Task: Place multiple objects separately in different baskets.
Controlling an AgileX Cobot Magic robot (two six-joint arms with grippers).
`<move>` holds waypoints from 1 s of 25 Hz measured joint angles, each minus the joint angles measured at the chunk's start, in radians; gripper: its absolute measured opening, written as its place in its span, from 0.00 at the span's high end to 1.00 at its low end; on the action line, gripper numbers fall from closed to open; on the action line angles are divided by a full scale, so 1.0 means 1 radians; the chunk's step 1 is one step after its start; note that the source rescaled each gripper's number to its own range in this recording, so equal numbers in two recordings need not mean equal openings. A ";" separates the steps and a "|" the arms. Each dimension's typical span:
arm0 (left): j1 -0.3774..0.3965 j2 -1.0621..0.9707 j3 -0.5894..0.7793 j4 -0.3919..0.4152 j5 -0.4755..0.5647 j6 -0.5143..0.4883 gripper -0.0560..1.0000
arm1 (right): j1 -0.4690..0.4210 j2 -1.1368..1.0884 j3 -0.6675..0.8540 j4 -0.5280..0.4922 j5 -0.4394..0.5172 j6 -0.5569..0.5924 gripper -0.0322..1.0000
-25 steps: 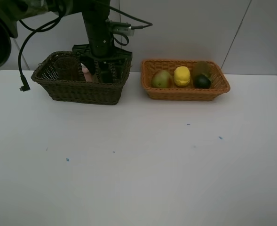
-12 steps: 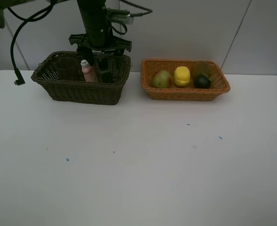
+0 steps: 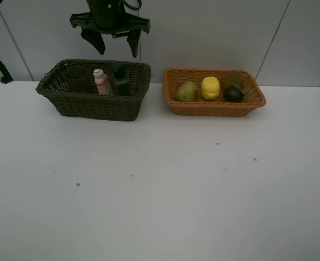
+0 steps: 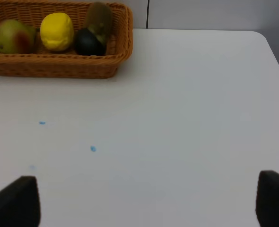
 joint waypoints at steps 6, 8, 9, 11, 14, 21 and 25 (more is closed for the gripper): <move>0.000 -0.092 0.000 -0.003 0.001 0.000 0.04 | 0.000 0.000 0.000 0.000 0.000 0.000 0.01; 0.000 -0.123 0.000 -0.007 0.001 0.001 0.04 | 0.000 0.000 0.000 0.000 0.000 0.000 0.01; 0.000 -0.141 0.000 -0.011 0.002 0.001 0.04 | 0.000 0.000 0.000 0.000 0.000 0.000 0.01; 0.000 -0.174 0.000 -0.022 0.002 0.001 0.04 | 0.000 0.000 0.000 0.000 0.000 0.000 0.01; 0.000 -0.228 0.000 -0.045 0.003 0.001 0.04 | 0.000 0.000 0.000 0.000 0.000 0.000 0.01; -0.010 -0.392 0.062 -0.048 0.003 0.001 0.04 | 0.000 0.000 0.000 0.000 0.000 0.000 0.01; -0.011 -0.526 0.214 -0.043 0.003 -0.001 0.04 | 0.000 0.000 0.000 0.000 0.000 0.000 0.01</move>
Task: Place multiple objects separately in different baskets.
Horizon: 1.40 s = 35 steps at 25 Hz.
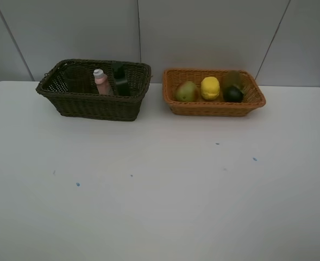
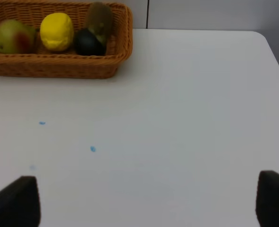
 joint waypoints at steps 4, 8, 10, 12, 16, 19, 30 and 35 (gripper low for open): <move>0.000 -0.144 0.174 0.044 0.000 -0.010 0.04 | 0.000 0.000 0.000 0.000 0.000 0.000 0.01; 0.000 -0.254 0.296 0.087 0.000 -0.044 0.04 | 0.000 0.000 0.000 0.000 0.000 0.000 0.01; 0.000 -0.333 0.374 0.116 0.000 -0.065 0.04 | 0.000 0.000 0.000 0.000 0.000 0.000 0.01; 0.000 -0.405 0.456 0.134 0.000 -0.082 0.04 | 0.000 0.000 0.000 0.000 0.000 0.000 0.01; 0.000 -0.569 0.613 0.162 0.000 -0.106 0.04 | 0.000 0.000 0.000 0.000 0.000 0.000 0.01; 0.000 -0.708 0.736 0.177 0.000 -0.110 0.04 | 0.000 0.000 0.000 0.000 0.000 0.000 0.01; 0.000 -1.234 1.136 0.163 -0.006 -0.062 0.04 | 0.000 0.000 0.000 0.000 0.000 0.000 0.01; 0.000 -1.426 1.257 0.136 -0.005 -0.044 0.04 | 0.000 0.000 0.000 0.000 0.000 0.000 0.01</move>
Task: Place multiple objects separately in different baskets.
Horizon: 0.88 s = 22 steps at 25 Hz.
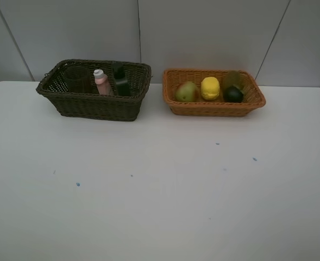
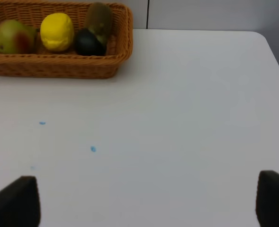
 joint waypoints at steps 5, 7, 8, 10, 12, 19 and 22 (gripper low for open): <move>0.000 -0.128 0.110 -0.038 0.005 0.037 0.04 | 0.000 0.000 0.000 0.000 0.000 0.000 0.01; 0.000 -0.152 0.135 -0.041 0.005 0.058 0.04 | 0.000 0.000 0.000 0.000 0.000 0.000 0.01; 0.000 -0.163 0.146 -0.041 0.005 0.069 0.04 | 0.000 0.000 0.000 0.000 0.000 0.000 0.01; 0.000 -0.181 0.162 -0.048 0.005 0.086 0.04 | 0.000 0.000 0.000 0.000 0.000 0.000 0.01; 0.000 -0.191 0.166 -0.055 -0.008 0.095 0.04 | 0.000 0.000 0.000 0.000 0.000 0.000 0.01; 0.000 -0.202 0.180 -0.059 -0.083 0.123 0.04 | 0.000 0.000 0.000 0.000 0.000 0.000 0.01; 0.000 -0.202 0.203 -0.063 -0.127 0.136 0.04 | 0.000 0.000 0.000 0.000 0.000 0.000 0.01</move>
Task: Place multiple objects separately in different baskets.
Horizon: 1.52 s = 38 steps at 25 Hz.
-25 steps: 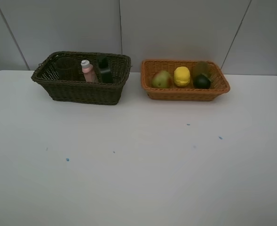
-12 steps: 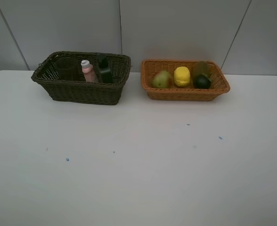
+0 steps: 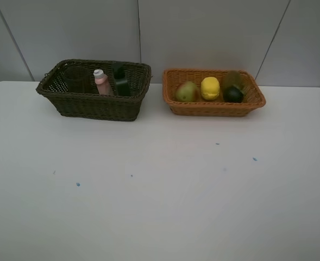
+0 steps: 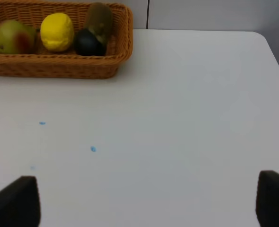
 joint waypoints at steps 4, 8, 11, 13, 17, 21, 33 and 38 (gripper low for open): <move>0.000 0.000 0.005 -0.014 -0.016 0.016 0.04 | 0.000 0.000 0.000 0.000 0.000 0.000 0.01; 0.000 0.000 0.005 -0.020 -0.017 0.023 0.04 | 0.000 0.000 0.000 0.000 0.000 0.000 0.01; 0.000 0.000 0.005 -0.024 -0.017 0.027 0.04 | 0.000 0.000 0.000 0.000 0.000 0.000 0.01; 0.000 0.000 0.005 -0.024 -0.017 0.030 0.04 | 0.000 0.000 0.000 0.000 0.000 0.000 0.01; 0.000 0.000 0.005 -0.024 -0.017 0.030 0.04 | 0.000 0.000 0.000 0.000 0.000 0.000 0.01; 0.023 0.000 0.005 -0.010 -0.017 0.010 0.04 | 0.000 0.000 0.000 0.000 0.000 0.000 0.01; 0.394 0.000 0.005 -0.105 -0.018 0.135 0.04 | 0.000 0.000 0.000 0.000 0.000 0.000 0.01; 0.408 -0.016 0.005 -0.143 -0.020 0.174 0.04 | 0.000 0.000 0.000 0.000 0.000 0.000 0.01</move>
